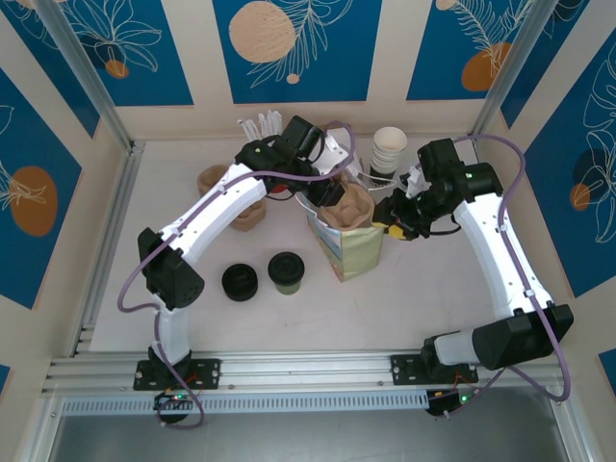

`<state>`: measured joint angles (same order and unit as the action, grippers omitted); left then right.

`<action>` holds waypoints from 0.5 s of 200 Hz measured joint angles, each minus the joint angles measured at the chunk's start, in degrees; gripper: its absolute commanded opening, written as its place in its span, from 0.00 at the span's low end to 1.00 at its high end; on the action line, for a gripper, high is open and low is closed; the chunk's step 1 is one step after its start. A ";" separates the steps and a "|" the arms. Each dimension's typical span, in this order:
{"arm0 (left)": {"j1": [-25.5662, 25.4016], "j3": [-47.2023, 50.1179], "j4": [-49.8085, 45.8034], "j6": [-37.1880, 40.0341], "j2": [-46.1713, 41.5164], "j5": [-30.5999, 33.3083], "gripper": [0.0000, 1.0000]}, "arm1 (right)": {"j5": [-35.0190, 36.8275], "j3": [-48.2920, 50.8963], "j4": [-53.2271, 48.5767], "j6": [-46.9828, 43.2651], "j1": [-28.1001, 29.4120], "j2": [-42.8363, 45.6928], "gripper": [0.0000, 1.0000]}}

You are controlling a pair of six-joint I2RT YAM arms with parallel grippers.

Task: Pack the takeout coffee

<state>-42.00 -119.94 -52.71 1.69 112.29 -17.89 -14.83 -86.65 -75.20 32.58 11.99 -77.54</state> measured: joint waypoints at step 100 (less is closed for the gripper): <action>0.52 -1.68 0.92 -2.54 2.38 -0.04 0.25 | -4.83 4.46 2.43 -14.10 -0.02 6.56 0.32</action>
<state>-41.47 -121.62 -51.79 -0.84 114.67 -17.93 -19.66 -82.19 -72.77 18.48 11.97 -70.98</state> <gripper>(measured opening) 0.250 0.314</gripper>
